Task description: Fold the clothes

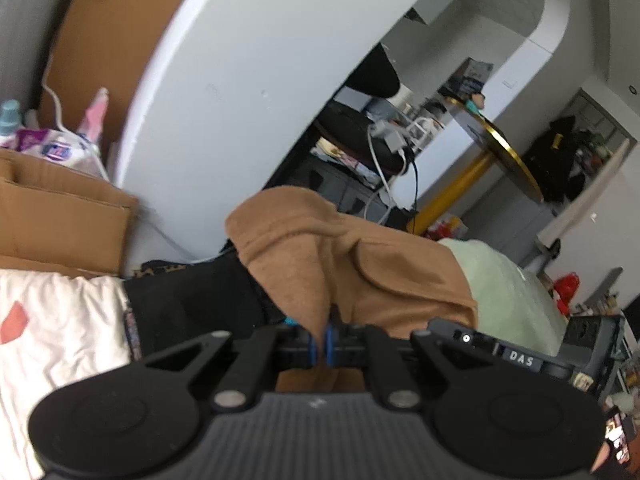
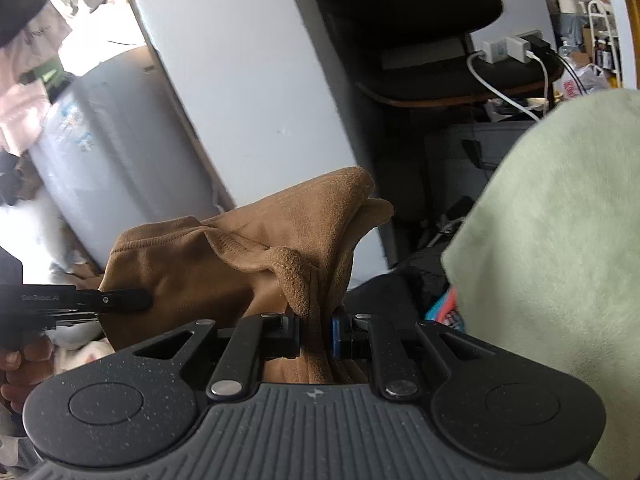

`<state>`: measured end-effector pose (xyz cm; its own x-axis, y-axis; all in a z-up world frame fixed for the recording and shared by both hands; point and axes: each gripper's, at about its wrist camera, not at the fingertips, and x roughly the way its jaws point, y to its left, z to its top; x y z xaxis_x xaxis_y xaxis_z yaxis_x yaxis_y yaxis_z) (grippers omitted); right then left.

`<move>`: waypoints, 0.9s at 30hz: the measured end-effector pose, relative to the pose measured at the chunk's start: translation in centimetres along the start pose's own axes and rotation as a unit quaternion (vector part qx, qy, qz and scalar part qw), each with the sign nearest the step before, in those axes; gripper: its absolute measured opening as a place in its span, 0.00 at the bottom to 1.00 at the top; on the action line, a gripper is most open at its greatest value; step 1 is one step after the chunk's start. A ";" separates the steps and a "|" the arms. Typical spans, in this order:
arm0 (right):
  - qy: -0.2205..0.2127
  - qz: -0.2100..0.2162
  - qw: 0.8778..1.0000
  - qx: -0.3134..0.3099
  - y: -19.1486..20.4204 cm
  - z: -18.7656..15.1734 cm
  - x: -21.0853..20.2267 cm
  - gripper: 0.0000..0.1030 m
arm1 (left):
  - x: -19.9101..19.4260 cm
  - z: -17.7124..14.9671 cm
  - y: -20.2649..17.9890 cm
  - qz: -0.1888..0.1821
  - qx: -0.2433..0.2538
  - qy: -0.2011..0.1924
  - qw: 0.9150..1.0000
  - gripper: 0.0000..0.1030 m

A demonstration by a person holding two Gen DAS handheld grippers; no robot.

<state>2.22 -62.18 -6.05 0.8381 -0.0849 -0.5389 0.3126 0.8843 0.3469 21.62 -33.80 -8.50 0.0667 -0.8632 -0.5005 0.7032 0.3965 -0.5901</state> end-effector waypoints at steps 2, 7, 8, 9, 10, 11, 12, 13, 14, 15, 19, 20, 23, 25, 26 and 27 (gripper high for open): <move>0.001 -0.010 1.000 -0.003 -0.6 -0.6 1.0 0.13 | 1.2 -0.3 0.9 -0.008 -0.001 0.003 1.000 0.05; 0.010 -0.021 0.999 -0.024 -1.7 -2.3 3.6 0.13 | 3.6 -1.4 2.5 -0.014 0.018 0.015 1.000 0.05; 0.013 -0.022 0.999 -0.026 -2.0 -2.7 4.0 0.13 | 3.8 -1.6 2.9 -0.015 0.021 0.019 1.000 0.05; 0.017 -0.022 0.999 -0.024 -2.2 -3.1 4.5 0.13 | 4.1 -1.8 3.2 -0.016 0.023 0.022 0.999 0.05; 0.021 -0.023 0.999 -0.023 -2.5 -3.5 4.9 0.13 | 4.3 -2.0 3.5 -0.016 0.026 0.025 0.999 0.05; 0.025 -0.022 0.999 -0.022 -2.8 -3.9 5.3 0.13 | 4.4 -2.2 3.8 -0.018 0.028 0.027 0.999 0.05; 0.027 -0.020 0.999 -0.020 -3.0 -4.2 5.5 0.13 | 4.3 -2.4 4.1 -0.019 0.029 0.028 0.999 0.05; 0.029 -0.019 0.999 -0.019 -3.1 -4.6 5.8 0.13 | 4.3 -2.5 4.4 -0.019 0.031 0.028 0.999 0.05; 0.031 -0.017 0.999 -0.021 -3.3 -4.8 6.2 0.13 | 4.3 -2.6 4.7 -0.018 0.032 0.027 0.999 0.05; 0.032 -0.016 0.999 -0.022 -3.4 -5.0 6.5 0.13 | 4.3 -2.7 5.0 -0.017 0.033 0.027 0.999 0.05; 0.036 -0.013 0.999 -0.027 -3.0 -5.7 7.4 0.13 | 4.8 -2.8 6.3 -0.010 0.037 0.029 0.999 0.05; 0.037 -0.013 0.999 -0.028 -3.0 -5.7 7.7 0.13 | 4.9 -2.8 6.6 -0.010 0.037 0.028 0.999 0.05; 0.039 -0.013 0.998 -0.042 -2.7 -5.8 8.2 0.13 | 5.5 -2.7 7.5 -0.012 0.040 0.025 0.999 0.05; 0.039 -0.012 0.998 -0.053 -2.6 -5.7 8.6 0.13 | 5.8 -2.6 8.1 -0.014 0.040 0.025 0.999 0.05; 0.039 -0.014 0.998 -0.053 -2.7 -5.6 8.9 0.13 | 6.0 -2.5 8.3 -0.015 0.039 0.025 0.999 0.05; 0.038 -0.016 0.998 -0.053 -2.8 -5.6 9.1 0.13 | 6.1 -2.4 8.6 -0.015 0.038 0.024 0.999 0.05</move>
<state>6.45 -62.89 -16.18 0.7907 -0.0813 -0.6068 0.2850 0.9261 0.2473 26.34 -34.93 -18.19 0.0108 -0.8575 -0.5143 0.7557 0.3438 -0.5574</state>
